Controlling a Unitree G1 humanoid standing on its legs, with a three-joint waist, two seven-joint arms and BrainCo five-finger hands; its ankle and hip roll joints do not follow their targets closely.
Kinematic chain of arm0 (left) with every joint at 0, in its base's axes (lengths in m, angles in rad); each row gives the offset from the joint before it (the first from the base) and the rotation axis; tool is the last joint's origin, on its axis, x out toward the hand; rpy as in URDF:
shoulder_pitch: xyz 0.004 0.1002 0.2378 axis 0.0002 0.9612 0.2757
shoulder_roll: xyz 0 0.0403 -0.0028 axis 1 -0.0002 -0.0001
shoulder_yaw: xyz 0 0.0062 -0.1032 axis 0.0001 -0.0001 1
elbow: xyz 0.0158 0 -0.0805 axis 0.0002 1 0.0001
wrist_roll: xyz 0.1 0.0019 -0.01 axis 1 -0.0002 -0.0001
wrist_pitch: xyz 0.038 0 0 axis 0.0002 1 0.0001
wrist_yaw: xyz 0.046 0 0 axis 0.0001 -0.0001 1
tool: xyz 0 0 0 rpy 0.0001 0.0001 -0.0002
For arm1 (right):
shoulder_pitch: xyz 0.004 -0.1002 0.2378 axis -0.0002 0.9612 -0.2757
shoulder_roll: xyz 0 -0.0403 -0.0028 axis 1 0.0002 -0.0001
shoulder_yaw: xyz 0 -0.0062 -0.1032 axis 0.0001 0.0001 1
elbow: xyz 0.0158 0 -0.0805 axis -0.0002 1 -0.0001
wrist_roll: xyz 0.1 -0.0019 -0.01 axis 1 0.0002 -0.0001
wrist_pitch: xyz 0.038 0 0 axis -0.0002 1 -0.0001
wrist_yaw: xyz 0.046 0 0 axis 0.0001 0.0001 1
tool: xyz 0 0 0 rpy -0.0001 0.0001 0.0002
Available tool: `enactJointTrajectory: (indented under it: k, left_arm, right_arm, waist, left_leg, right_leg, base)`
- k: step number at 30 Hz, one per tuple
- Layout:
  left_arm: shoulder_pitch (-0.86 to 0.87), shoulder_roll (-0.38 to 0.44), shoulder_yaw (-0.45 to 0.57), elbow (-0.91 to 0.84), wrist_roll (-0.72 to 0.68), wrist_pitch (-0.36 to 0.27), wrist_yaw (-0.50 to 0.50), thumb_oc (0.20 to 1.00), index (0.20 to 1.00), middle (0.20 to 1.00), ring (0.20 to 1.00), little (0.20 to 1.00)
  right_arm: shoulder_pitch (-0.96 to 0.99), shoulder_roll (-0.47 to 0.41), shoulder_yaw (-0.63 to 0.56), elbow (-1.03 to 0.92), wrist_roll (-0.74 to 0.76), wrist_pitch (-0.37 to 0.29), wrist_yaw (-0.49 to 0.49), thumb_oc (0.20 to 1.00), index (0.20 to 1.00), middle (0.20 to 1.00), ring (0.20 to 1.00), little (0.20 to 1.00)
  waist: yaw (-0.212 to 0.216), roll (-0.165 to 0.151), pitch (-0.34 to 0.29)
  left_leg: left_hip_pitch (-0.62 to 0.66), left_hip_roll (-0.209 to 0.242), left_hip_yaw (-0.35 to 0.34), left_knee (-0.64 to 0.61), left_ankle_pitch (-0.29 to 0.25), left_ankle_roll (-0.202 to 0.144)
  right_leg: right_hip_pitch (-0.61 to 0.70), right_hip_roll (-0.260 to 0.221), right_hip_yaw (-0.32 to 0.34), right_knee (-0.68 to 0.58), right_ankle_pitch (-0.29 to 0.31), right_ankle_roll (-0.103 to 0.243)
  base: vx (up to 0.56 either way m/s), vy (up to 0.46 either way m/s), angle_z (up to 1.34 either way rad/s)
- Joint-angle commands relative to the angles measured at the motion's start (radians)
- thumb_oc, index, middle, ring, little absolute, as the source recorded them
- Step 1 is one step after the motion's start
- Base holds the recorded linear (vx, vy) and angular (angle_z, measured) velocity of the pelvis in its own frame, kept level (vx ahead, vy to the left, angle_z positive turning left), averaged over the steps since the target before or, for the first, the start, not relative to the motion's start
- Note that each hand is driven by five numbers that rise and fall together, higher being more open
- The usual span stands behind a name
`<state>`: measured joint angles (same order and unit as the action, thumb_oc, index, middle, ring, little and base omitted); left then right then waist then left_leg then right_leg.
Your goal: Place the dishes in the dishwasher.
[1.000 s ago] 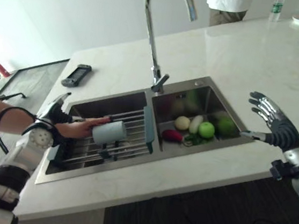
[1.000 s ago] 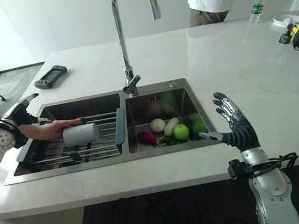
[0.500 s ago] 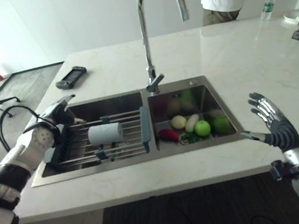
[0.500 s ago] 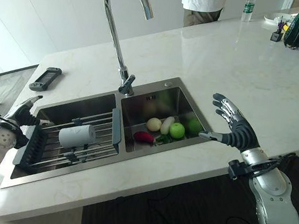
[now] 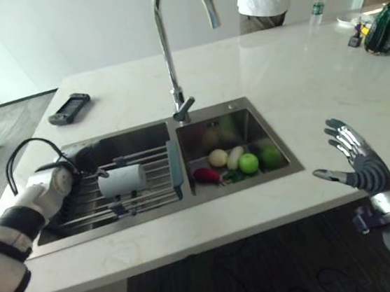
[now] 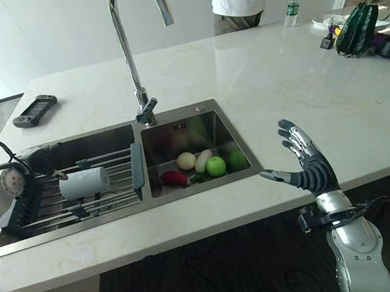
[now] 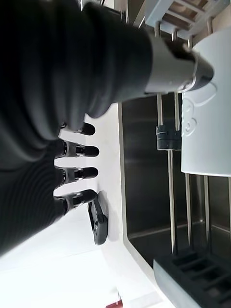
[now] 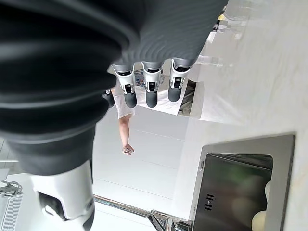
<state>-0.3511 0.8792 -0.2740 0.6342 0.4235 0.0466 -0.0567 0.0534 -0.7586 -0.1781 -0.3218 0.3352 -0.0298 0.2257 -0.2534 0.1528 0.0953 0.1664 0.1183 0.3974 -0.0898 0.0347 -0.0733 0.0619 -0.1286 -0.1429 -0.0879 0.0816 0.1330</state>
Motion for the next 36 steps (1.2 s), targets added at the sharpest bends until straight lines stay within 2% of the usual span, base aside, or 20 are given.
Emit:
enactJointTrajectory:
  k: [1,19,36]
  left_arm:
    - [-0.071,0.084,0.041,0.052,0.061,-0.009,0.012,1.000,1.000,1.000,1.000,1.000]
    - [-0.054,0.018,0.017,0.154,0.101,-0.011,0.022,1.000,1.000,1.000,1.000,1.000]
    - [-0.031,-0.045,0.005,0.175,0.122,-0.008,0.026,1.000,1.000,1.000,1.000,1.000]
  right_arm:
    - [-0.045,-0.011,-0.026,0.001,0.030,-0.048,-0.005,1.000,1.000,1.000,1.000,1.000]
    - [-0.021,-0.021,-0.045,0.003,0.046,-0.064,-0.011,1.000,1.000,1.000,1.000,1.000]
    - [-0.027,-0.006,-0.034,0.005,0.038,-0.067,-0.028,1.000,1.000,1.000,1.000,1.000]
  waist:
    - [0.000,-0.075,-0.053]
    - [-0.023,-0.093,-0.051]
    - [-0.014,-0.104,-0.052]
  left_leg:
    - [0.020,0.000,-0.034,0.003,-0.048,-0.005]
    - [0.040,-0.001,-0.006,0.003,-0.063,0.006]
    - [0.040,0.000,-0.011,0.003,-0.065,0.007]
  right_leg:
    - [0.040,-0.010,-0.023,0.001,-0.035,0.032]
    - [0.043,-0.005,-0.005,0.001,-0.035,0.036]
    - [0.043,-0.003,-0.010,0.001,-0.037,0.035]
  base:
    - [0.02,0.005,-0.04]
    - [0.00,-0.003,-0.08]
    - [0.00,0.000,-0.01]
